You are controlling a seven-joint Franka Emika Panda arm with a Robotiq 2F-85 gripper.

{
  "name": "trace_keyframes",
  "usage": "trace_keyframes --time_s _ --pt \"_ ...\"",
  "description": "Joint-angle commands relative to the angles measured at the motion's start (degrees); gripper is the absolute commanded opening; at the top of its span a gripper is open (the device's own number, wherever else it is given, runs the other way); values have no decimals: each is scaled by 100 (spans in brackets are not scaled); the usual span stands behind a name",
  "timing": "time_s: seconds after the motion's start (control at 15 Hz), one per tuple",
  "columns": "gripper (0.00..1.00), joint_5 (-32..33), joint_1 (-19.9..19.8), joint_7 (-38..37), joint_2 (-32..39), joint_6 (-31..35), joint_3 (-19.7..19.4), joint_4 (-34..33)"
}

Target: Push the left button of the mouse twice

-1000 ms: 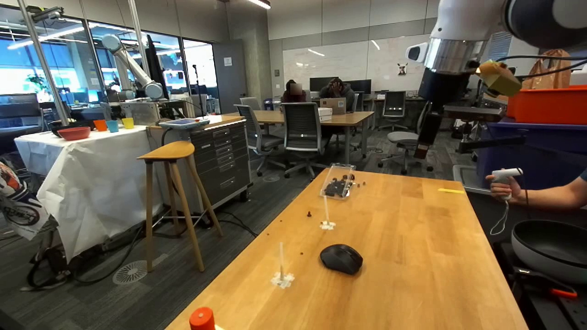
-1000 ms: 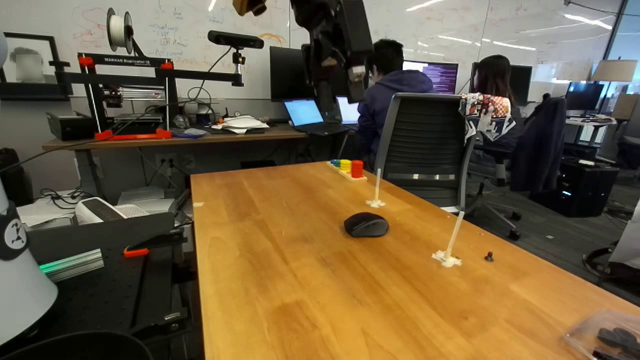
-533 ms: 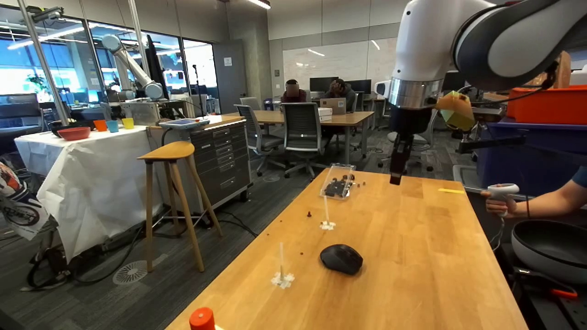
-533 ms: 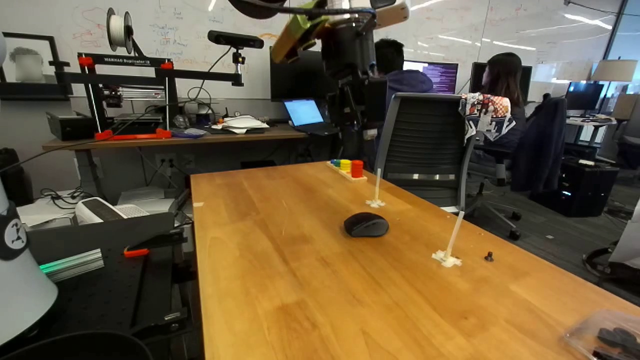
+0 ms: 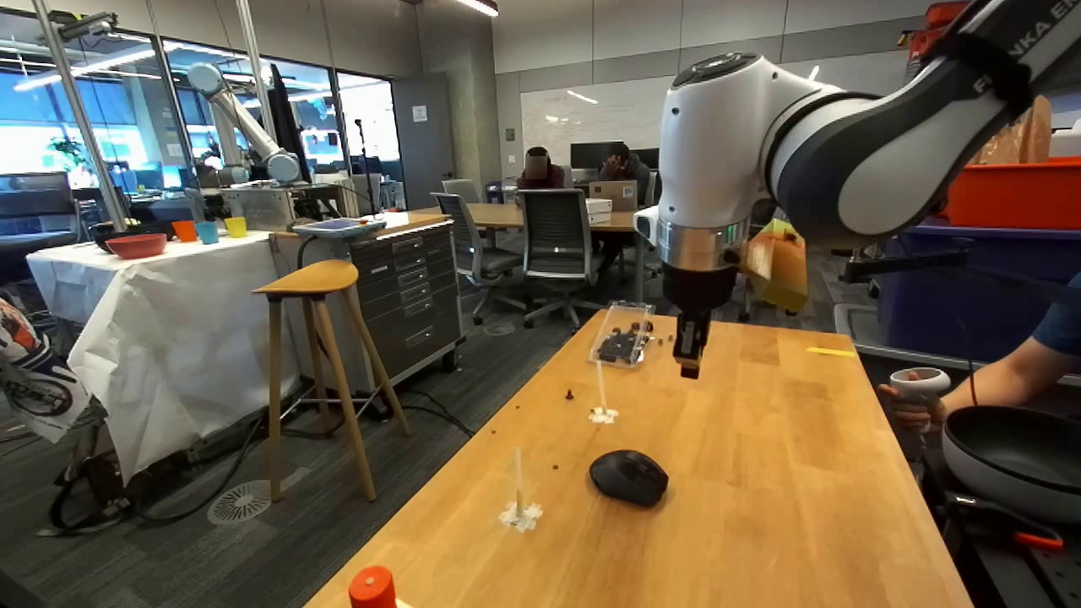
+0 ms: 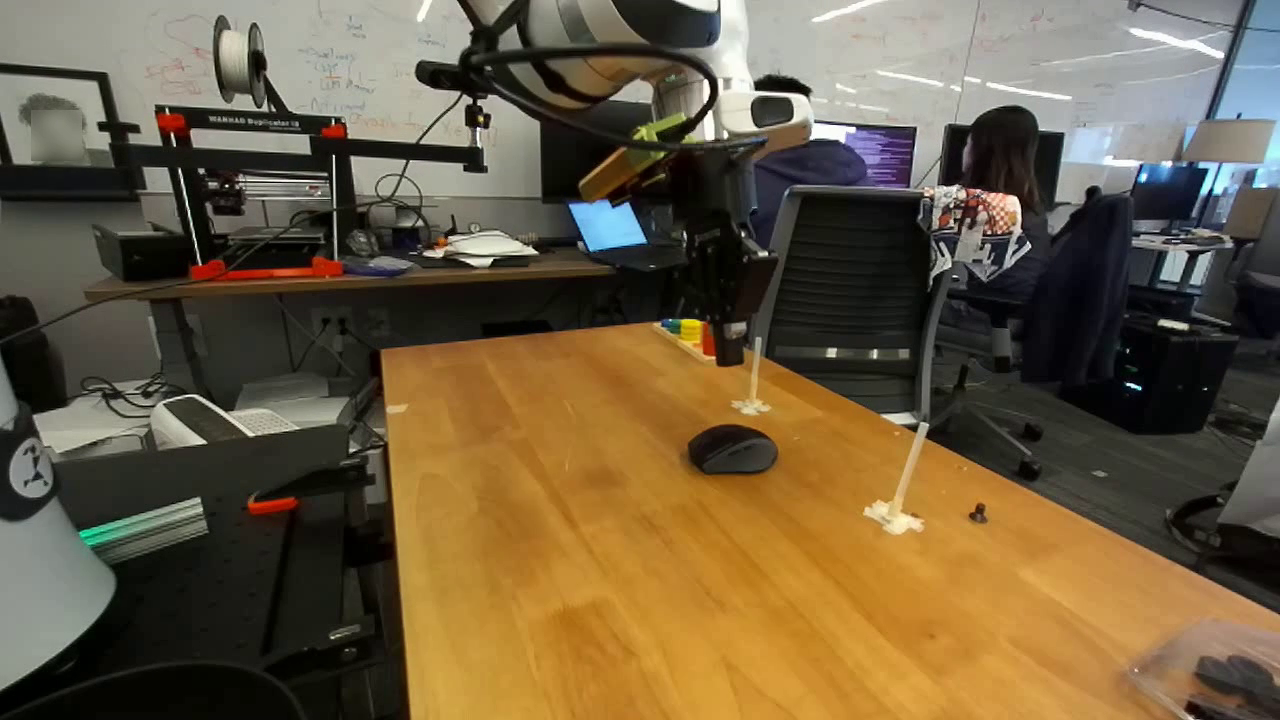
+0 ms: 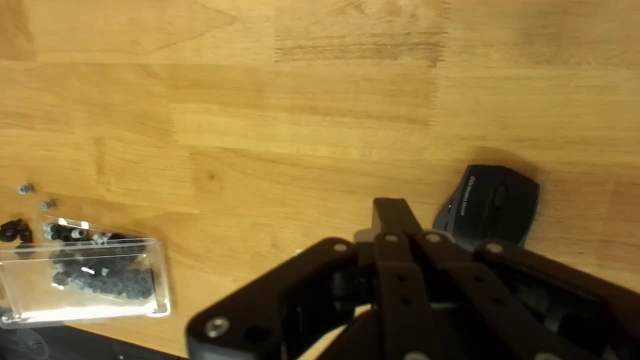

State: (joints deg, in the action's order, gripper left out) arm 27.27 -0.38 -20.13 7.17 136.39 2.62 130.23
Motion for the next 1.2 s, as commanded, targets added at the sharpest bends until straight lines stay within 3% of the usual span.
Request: trace_keyframes --time_s 0.0,0.53,1.13 --pt "0 263 372 -324 669 -168 -123 -647" --pt "0 151 885 -361 1624 -219 -395 -1304" --pt "0 93 1210 -326 2125 -334 -609 -1682"
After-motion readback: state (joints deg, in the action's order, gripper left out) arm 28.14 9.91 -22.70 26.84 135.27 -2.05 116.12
